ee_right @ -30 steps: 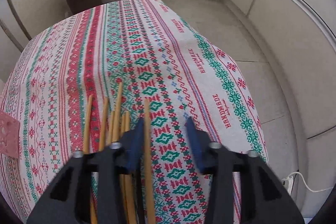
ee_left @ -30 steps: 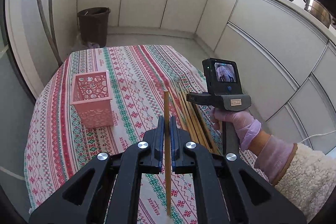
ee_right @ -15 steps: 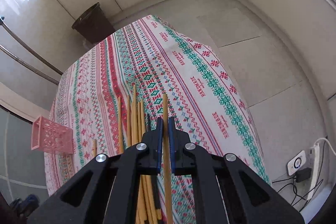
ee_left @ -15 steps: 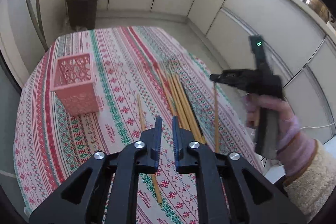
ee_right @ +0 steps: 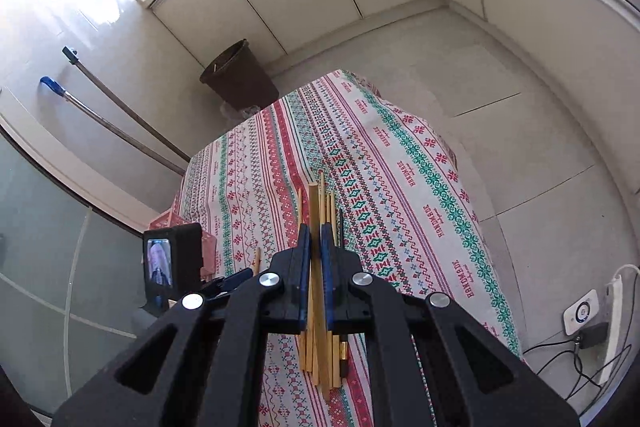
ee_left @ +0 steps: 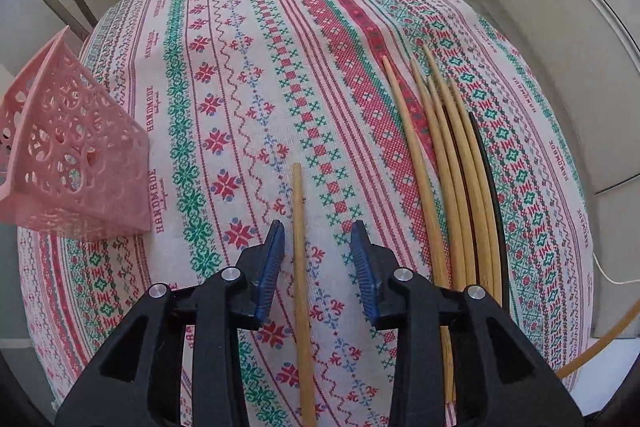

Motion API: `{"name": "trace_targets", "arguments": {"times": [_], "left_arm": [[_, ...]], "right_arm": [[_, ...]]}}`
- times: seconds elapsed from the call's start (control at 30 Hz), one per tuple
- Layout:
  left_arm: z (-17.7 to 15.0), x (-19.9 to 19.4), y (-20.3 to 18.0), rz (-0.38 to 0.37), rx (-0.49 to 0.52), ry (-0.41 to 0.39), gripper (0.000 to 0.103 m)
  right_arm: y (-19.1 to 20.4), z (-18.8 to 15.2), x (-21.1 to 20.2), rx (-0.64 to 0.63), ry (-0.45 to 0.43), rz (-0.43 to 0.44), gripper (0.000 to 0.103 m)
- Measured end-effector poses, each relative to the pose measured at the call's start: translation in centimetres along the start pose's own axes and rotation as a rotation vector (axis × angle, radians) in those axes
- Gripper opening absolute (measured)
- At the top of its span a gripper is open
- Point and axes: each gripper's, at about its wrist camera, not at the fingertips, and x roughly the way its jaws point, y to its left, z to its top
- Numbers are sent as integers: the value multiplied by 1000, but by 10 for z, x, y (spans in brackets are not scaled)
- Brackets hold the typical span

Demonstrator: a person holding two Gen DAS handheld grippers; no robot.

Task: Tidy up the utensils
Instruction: 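Lift and carry both held chopsticks over the pink basket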

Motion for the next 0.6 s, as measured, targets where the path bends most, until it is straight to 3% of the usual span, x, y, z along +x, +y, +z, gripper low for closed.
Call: {"name": "trace_targets", "arguments": {"times": [0.07, 0.17, 0.3, 0.43, 0.6], "left_arm": [[-5, -1, 3, 0, 19, -14, 5], [-15, -6, 9, -12, 33, -24, 5], [-31, -33, 16, -118, -4, -83, 4], [-40, -104, 33, -250, -53, -219, 4], [-50, -199, 47, -271, -50, -423, 4]], "right_arm": [[6, 1, -10, -15, -25, 9, 6], [18, 2, -24, -41, -57, 5, 6], [32, -1, -47, -54, -101, 1, 6], [54, 3, -77, -94, -160, 7, 6], [79, 26, -116, -83, -256, 89, 6]]}}
